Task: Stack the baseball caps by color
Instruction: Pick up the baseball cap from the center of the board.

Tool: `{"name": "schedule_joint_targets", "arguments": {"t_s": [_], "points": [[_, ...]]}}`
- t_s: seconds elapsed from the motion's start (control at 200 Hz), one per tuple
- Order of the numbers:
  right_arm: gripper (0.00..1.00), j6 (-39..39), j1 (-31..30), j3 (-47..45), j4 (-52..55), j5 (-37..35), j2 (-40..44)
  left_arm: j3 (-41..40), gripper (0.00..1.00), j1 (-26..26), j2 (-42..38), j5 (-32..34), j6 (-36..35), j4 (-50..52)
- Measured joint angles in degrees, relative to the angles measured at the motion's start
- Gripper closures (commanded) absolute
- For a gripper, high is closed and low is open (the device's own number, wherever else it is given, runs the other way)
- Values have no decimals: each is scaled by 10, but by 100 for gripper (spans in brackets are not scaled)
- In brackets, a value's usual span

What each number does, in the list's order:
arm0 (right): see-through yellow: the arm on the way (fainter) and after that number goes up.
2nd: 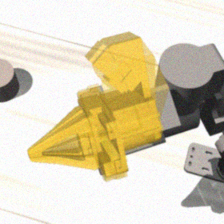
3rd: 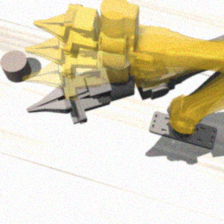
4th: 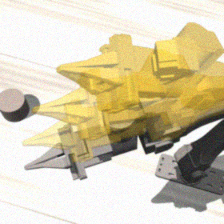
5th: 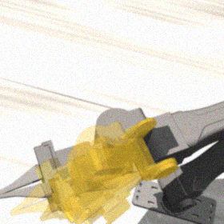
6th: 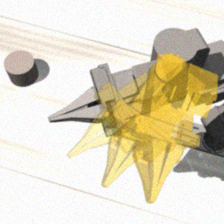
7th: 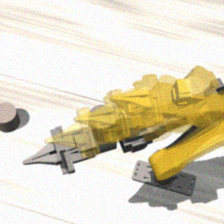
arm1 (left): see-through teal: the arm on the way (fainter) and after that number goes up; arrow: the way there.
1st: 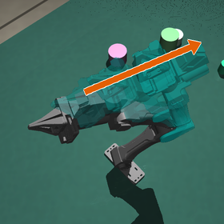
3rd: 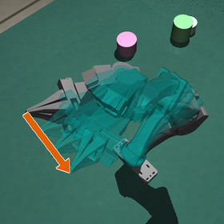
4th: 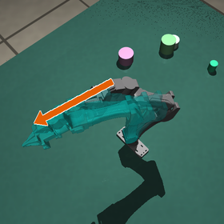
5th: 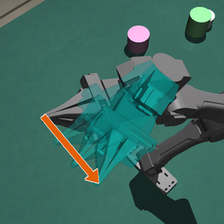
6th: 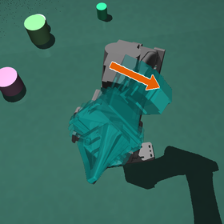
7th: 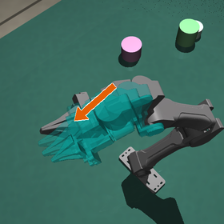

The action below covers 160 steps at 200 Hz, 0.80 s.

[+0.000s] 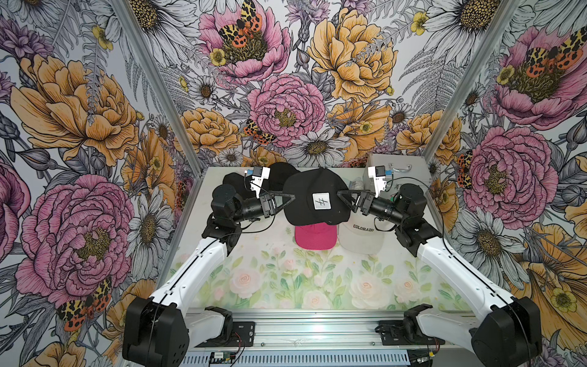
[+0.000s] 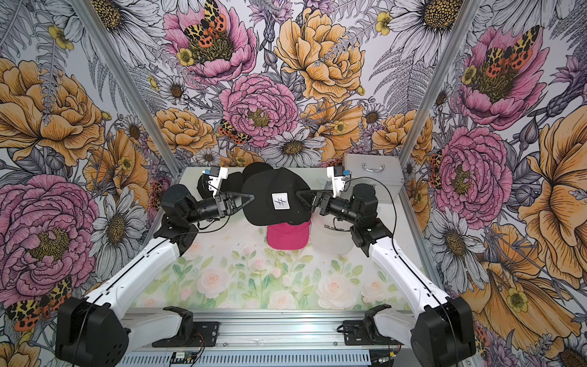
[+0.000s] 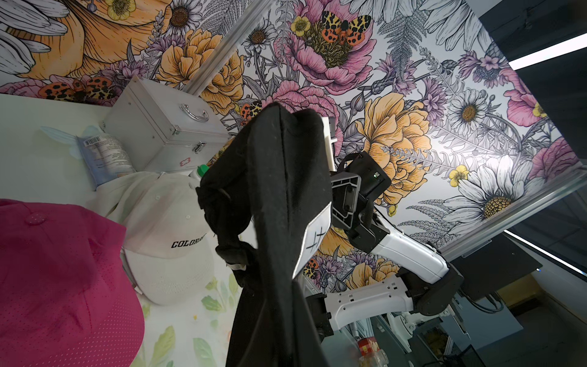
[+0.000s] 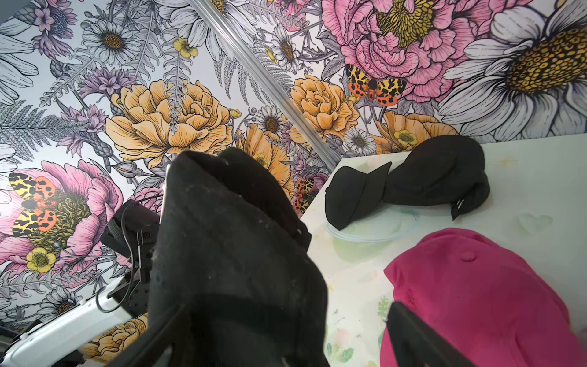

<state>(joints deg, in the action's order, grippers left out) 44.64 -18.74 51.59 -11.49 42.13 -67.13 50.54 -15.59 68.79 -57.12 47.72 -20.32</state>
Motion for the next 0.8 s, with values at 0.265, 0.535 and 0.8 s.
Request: {"name": "schedule_joint_targets", "arguments": {"t_s": [0.265,0.535,0.8], "points": [[2,10,-31,0,-38,24,0,2,100,-4,24,1,-2,5],[18,10,-32,0,-65,31,7,2,100,28,35,16,-1,12],[41,12,-41,0,-91,39,7,2,100,33,44,18,-1,13]]}}
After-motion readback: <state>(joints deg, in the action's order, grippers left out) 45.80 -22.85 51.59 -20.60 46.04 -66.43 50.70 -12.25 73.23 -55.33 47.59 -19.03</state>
